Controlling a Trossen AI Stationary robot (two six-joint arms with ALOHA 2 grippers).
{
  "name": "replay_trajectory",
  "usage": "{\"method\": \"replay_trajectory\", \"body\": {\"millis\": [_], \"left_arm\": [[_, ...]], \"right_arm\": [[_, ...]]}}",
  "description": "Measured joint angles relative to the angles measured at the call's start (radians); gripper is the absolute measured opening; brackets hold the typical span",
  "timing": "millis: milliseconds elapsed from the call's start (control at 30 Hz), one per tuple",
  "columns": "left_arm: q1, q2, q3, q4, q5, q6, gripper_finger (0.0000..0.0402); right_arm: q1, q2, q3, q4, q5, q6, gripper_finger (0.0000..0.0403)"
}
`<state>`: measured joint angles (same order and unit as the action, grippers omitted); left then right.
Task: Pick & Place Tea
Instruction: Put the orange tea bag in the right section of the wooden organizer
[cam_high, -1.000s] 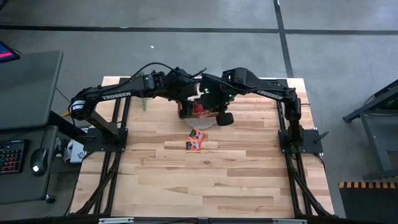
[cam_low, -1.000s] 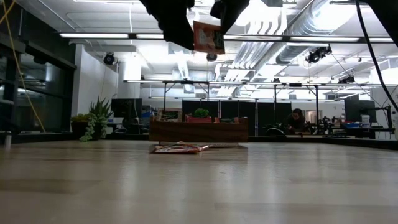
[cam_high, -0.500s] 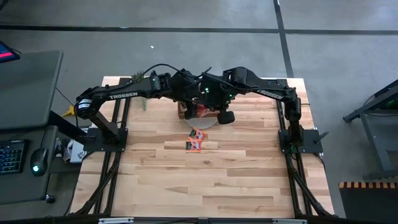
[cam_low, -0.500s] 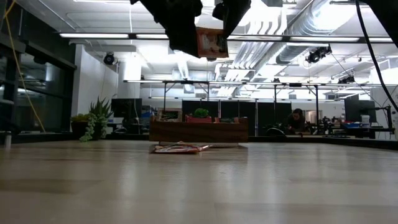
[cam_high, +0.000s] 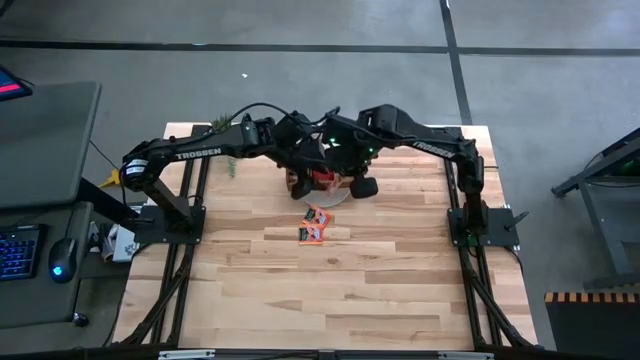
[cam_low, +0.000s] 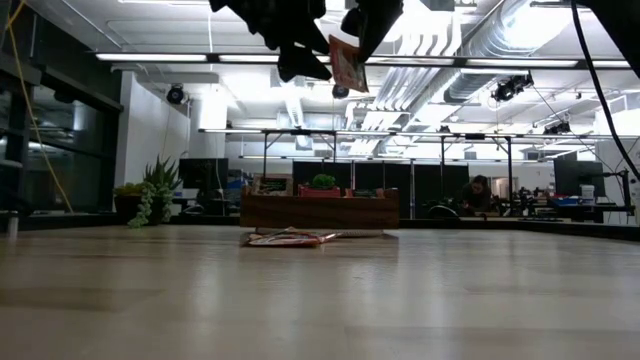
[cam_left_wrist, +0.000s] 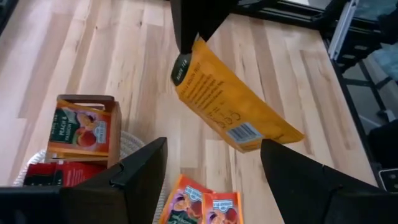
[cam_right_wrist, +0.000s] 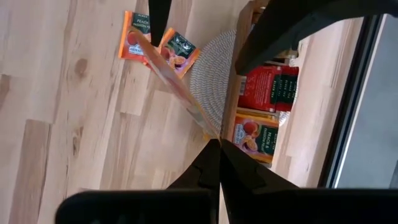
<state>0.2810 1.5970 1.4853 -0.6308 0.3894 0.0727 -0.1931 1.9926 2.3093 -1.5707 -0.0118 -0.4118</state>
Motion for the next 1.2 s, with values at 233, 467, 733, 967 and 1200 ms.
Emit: {"method": "replay_trajectory", "body": {"millis": [233, 467, 733, 967, 1200], "left_arm": [[0.001, 0.000, 0.078, -0.052, -0.043, 0.033, 0.0257], [0.000, -0.003, 0.206, -0.147, -0.097, 0.088, 0.0257], [0.002, 0.006, 0.200, -0.121, -0.072, 0.087, 0.0257], [0.002, 0.009, 0.200, -0.073, -0.019, 0.071, 0.0257], [0.000, 0.009, 0.200, -0.060, 0.042, 0.053, 0.0257]], "right_arm": [[-0.017, 0.000, 0.000, 0.002, -0.007, 0.000, 0.0000], [-0.023, -0.009, 0.000, 0.001, -0.020, 0.006, 0.0000], [-0.023, -0.015, -0.001, 0.002, -0.030, -0.017, 0.0000], [-0.023, -0.019, -0.001, 0.004, -0.099, -0.043, 0.0000], [-0.023, -0.019, -0.001, 0.023, -0.101, -0.064, 0.0000]]}}
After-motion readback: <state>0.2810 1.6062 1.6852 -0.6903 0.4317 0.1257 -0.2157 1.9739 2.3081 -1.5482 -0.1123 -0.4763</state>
